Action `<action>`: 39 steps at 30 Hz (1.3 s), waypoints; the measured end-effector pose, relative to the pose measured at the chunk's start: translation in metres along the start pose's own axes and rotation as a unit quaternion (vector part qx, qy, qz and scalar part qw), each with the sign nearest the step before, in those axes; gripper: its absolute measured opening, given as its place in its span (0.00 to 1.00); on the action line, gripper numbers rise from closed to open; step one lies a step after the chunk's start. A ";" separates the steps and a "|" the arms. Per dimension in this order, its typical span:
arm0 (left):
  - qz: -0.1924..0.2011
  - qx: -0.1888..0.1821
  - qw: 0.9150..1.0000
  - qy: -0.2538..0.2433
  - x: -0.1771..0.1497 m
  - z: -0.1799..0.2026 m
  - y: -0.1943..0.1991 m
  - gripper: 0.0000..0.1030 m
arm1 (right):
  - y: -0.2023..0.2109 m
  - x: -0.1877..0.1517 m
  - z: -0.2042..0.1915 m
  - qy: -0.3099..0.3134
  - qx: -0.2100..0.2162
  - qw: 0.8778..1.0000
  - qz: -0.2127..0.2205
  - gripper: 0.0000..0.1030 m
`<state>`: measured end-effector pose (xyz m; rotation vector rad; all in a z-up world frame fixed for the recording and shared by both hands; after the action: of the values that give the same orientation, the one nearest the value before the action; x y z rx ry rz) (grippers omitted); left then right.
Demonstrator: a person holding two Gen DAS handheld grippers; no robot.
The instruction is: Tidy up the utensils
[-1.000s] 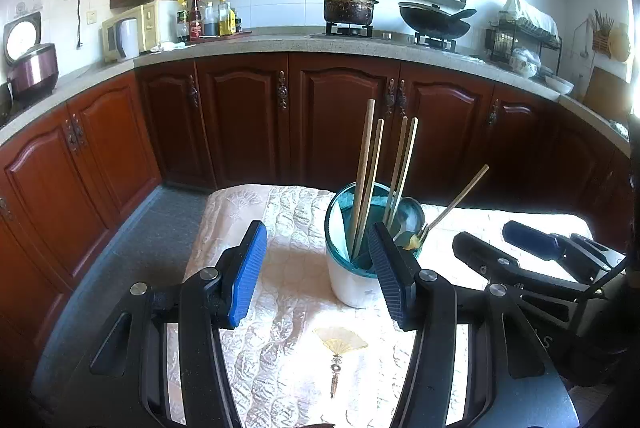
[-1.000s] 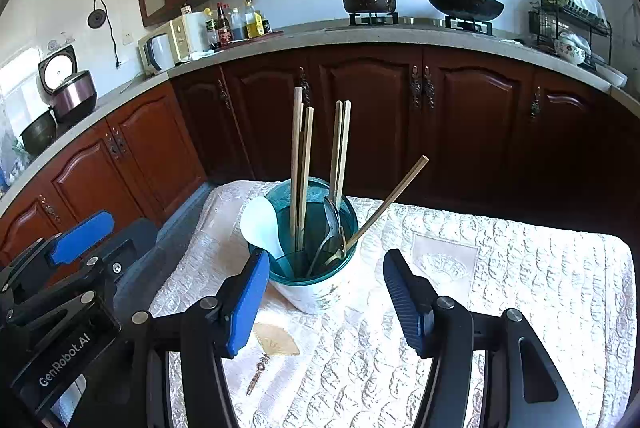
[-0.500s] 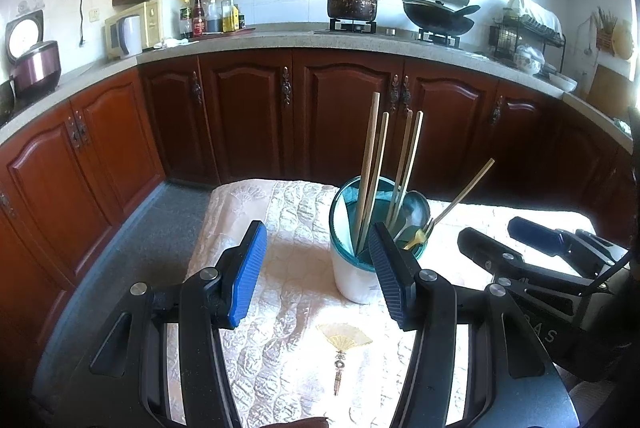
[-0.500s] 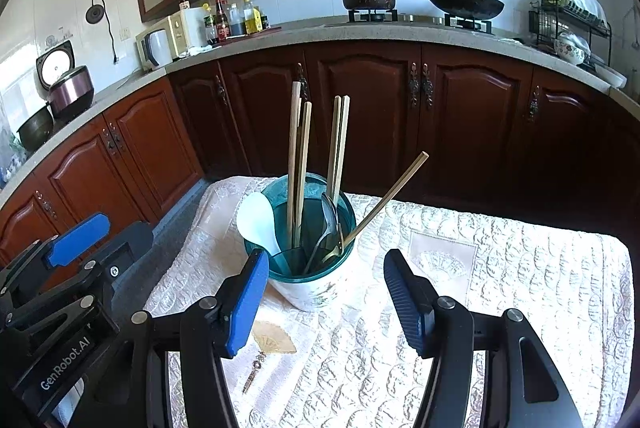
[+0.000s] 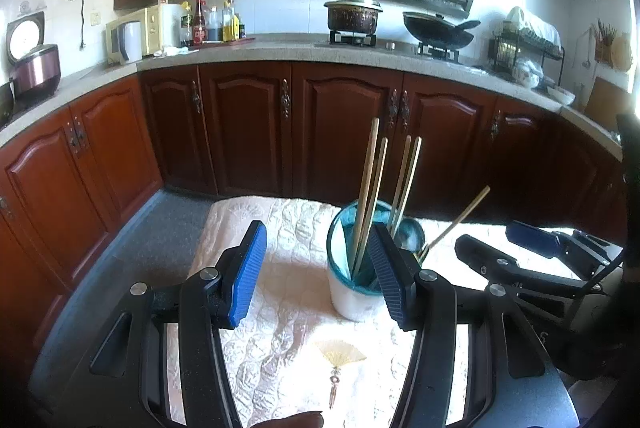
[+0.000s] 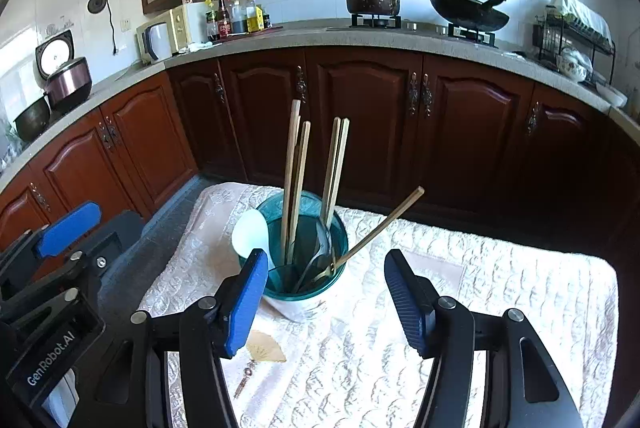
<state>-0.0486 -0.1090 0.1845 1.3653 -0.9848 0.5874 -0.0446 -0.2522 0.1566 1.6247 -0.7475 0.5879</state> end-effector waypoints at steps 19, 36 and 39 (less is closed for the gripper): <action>-0.012 0.000 1.000 -0.003 0.002 0.003 -0.010 0.51 | -0.015 0.004 0.009 -0.009 0.007 1.000 -0.003 0.59; -0.023 -0.012 0.999 -0.039 0.004 0.007 -0.033 0.51 | -0.038 0.008 0.019 -0.026 -0.015 0.999 -0.015 0.59; -0.019 -0.016 1.000 -0.017 0.006 0.000 -0.037 0.51 | -0.038 0.010 0.016 -0.007 -0.020 1.000 -0.018 0.59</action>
<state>-0.0150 -0.1164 0.1697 1.3665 -0.9894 0.5208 -0.0100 -0.2660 0.1365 1.6026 -0.7348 0.5334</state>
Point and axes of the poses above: each gripper's, at about its wrist camera, not at the fingertips, and y roughly against the way its jaws point, z to its right, x to its top, the point moved 10 cm from there along -y, roughly the way its jaws point, and after that the axes turned 9 degrees about -y, right-handed, at the moved point
